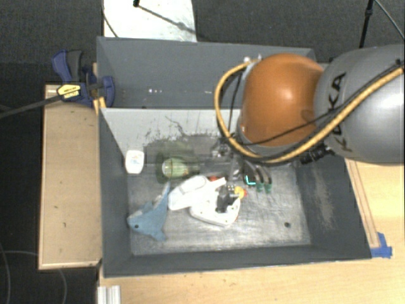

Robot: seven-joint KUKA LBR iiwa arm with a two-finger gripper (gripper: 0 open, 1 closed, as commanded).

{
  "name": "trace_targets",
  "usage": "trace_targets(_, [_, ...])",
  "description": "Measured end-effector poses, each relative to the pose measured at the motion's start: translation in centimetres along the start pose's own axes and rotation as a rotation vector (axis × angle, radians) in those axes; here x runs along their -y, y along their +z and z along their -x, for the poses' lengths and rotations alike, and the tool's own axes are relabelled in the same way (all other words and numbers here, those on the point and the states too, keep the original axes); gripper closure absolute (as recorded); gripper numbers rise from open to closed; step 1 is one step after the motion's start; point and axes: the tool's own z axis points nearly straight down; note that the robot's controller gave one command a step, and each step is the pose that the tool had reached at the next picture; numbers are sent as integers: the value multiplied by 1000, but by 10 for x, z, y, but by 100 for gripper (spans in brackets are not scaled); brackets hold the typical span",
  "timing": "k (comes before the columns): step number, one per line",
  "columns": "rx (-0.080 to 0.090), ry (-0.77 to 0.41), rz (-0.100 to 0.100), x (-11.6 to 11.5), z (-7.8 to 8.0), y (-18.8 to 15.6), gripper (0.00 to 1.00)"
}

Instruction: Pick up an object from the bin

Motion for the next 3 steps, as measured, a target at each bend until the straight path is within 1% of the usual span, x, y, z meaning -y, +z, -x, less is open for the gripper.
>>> trace_targets(1, [8, 3, 1, 1, 2, -4, 0])
trace_targets(2, [16, -52, 1, 15, 10, 44, 0])
trace_targets(3, [13, -43, 1, 34, 23, 105, 0])
